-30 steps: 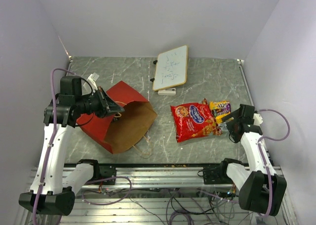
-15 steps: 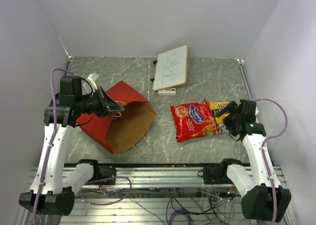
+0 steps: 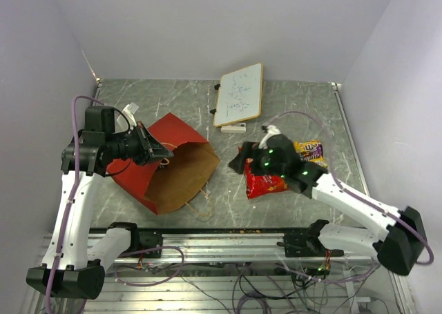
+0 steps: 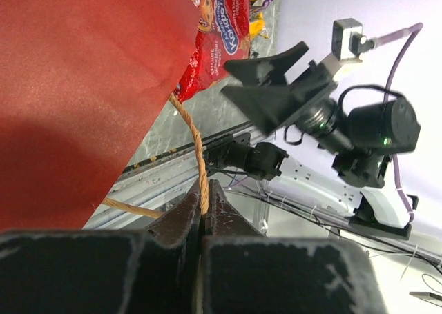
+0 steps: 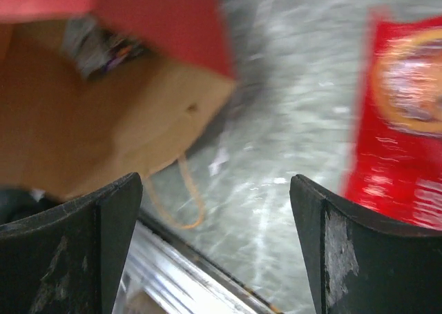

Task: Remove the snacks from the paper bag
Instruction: Take out the snack from the paper bag.

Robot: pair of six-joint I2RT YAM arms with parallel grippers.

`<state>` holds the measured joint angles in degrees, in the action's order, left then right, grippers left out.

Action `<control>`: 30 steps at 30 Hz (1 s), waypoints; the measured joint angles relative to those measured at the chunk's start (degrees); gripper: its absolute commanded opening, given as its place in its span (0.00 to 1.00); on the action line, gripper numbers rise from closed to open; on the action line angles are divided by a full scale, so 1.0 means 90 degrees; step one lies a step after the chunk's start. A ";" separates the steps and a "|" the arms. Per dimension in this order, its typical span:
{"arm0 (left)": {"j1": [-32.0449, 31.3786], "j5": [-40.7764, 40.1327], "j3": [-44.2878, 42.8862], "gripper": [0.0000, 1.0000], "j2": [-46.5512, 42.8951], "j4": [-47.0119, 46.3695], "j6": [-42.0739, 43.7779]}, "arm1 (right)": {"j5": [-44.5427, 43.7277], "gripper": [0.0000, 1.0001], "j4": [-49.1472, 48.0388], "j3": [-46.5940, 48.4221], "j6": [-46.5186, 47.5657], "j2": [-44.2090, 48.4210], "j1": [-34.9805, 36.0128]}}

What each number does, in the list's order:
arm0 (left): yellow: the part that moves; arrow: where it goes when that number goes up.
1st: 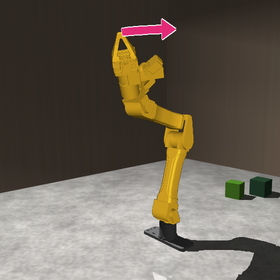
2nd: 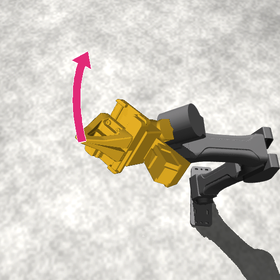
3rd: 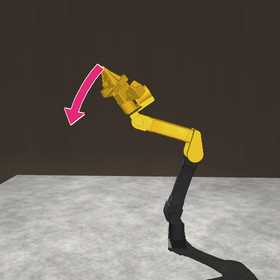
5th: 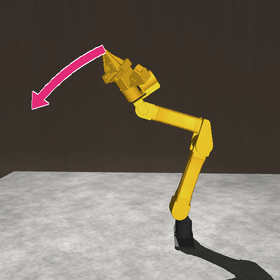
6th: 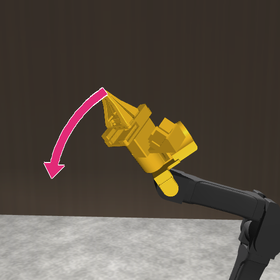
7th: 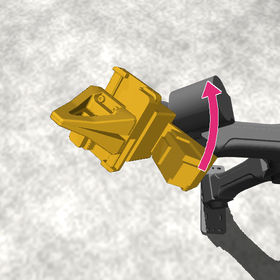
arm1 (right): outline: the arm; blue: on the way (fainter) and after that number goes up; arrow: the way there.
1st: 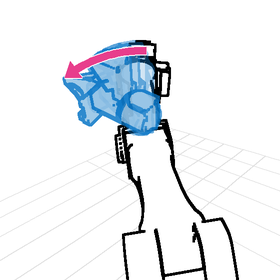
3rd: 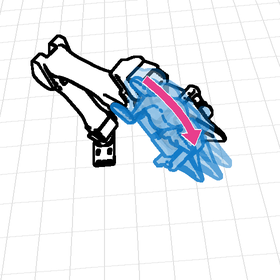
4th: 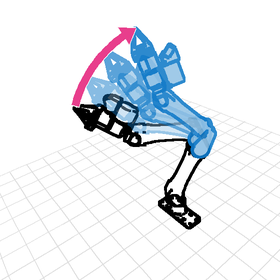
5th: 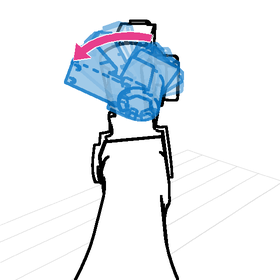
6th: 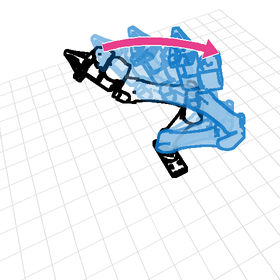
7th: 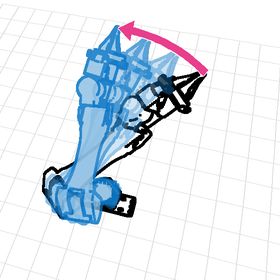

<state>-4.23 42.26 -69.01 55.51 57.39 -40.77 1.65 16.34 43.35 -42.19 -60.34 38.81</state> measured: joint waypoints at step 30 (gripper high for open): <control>0.0000 -0.0180 -0.1010 0.07 0.0185 0.0442 0.0231 | -0.3580 0.60 -0.6033 0.2761 0.0313 -0.6630 0.3512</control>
<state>-4.23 40.64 -78.11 57.17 61.36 -38.70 -30.57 -37.95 68.20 -39.38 -120.01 70.41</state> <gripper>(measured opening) 0.079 0.584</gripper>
